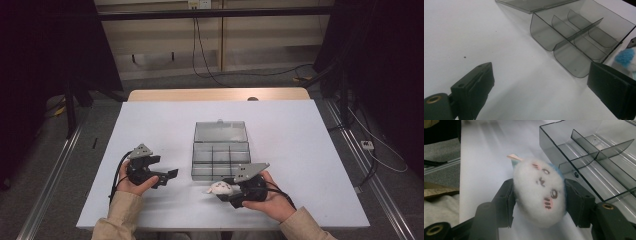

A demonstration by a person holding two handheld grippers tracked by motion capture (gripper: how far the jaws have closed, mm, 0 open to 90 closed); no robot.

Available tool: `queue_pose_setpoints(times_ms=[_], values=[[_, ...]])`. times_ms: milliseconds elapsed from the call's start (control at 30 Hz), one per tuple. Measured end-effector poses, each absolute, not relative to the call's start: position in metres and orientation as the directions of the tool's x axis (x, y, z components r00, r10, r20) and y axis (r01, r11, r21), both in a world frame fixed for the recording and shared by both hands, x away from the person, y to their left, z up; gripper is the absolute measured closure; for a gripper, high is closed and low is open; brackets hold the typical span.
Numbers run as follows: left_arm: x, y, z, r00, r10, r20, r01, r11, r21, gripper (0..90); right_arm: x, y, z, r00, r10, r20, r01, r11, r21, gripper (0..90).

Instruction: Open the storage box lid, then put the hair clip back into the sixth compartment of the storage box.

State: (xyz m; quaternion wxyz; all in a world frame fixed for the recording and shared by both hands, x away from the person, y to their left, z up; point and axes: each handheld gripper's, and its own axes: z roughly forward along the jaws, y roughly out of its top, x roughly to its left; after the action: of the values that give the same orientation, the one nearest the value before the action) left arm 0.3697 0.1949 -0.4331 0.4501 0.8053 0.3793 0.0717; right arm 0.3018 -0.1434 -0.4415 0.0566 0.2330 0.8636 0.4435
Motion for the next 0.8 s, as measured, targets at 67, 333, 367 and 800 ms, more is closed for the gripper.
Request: queue_pose_setpoints(times_ms=[67,333,367,800], values=[[0.370,0.195,-0.433,0.705,0.674,-0.223,0.546,-0.314,0.777,6.9,0.302,-0.144,-0.440,-0.887,0.450,0.107,0.348,0.497,0.795,44.8],[0.365,0.198,-0.431,0.704,0.678,-0.211,0.542,-0.322,0.776,6.9,0.304,-0.145,-0.434,-0.888,0.448,0.105,0.342,0.490,0.802,44.8],[0.365,0.198,-0.431,0.705,0.678,-0.210,0.542,-0.322,0.776,6.9,0.304,-0.144,-0.433,-0.887,0.449,0.105,0.342,0.488,0.803,44.8],[0.360,0.204,-0.431,0.701,0.682,-0.207,0.541,-0.320,0.778,6.9,0.309,-0.141,-0.421,-0.895,0.424,0.136,0.355,0.494,0.793,44.9]])
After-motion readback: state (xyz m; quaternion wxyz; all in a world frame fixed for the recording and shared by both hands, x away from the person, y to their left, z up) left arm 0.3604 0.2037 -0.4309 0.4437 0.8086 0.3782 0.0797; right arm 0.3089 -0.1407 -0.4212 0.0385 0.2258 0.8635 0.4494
